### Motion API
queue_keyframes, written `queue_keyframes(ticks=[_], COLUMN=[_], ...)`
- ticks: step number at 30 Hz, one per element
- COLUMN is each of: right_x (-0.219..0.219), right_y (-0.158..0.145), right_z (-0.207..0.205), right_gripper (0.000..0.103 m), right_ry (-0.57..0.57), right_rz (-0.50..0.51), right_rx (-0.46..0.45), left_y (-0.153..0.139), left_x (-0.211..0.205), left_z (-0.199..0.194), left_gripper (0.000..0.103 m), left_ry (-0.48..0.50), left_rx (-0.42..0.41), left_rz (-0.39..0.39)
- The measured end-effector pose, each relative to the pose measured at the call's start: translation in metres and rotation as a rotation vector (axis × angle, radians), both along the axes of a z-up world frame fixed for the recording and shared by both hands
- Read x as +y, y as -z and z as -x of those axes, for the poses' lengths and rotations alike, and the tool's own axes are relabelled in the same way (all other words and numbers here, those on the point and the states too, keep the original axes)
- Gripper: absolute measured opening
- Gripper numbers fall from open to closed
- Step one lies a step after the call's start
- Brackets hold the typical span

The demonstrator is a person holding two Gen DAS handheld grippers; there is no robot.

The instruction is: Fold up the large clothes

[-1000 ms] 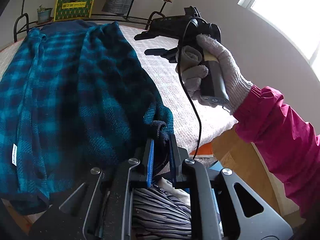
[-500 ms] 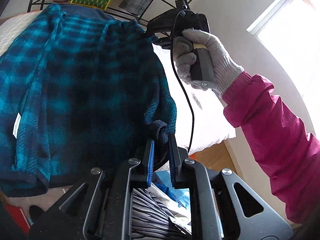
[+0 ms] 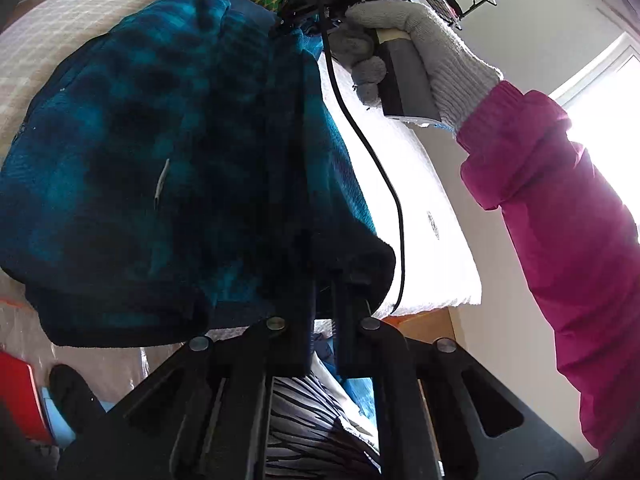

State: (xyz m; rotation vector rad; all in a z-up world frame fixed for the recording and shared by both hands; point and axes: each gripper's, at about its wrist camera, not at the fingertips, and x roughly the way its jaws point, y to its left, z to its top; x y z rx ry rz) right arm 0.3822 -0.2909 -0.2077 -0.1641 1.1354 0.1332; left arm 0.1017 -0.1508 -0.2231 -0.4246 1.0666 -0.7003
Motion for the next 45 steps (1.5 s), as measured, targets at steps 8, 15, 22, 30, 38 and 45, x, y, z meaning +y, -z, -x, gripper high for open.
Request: queue_keyframes(ticks=[8,15,22,30,38,45], right_x=[0.024,-0.006,-0.069,-0.091,-0.070,-0.101], right_y=[0.039,0.010,-0.027,0.016,0.057,0.021], right_z=[-0.001,0.014,0.110,0.236,0.249,0.279], right_gripper=[0.005,0.026,0.037,0.050,0.028,0.006], right_ry=[-0.063,-0.080,0.036,0.148,0.105,0.091], right_rz=[0.066,-0.164,-0.364,-0.569,-0.695,-0.668], right_rx=[0.018,0.035,-0.011,0.151,0.241,0.139], left_y=[-0.009,-0.055,-0.063,-0.028,-0.002,-0.012], left_x=[0.012,0.032,0.071,0.050,0.027,0.023], left_z=[0.013,0.015,-0.019,-0.059,-0.065,-0.039], left_gripper=[0.002,0.003,0.028,0.028,0.012,0.005], left_ry=[0.020,0.018,-0.043,0.012,0.060,0.068], left_rx=[-0.045,-0.146,-0.107,0.017,0.057,0.055], left_rz=[-0.071,-0.070,-0.041,-0.053,-0.089,-0.041])
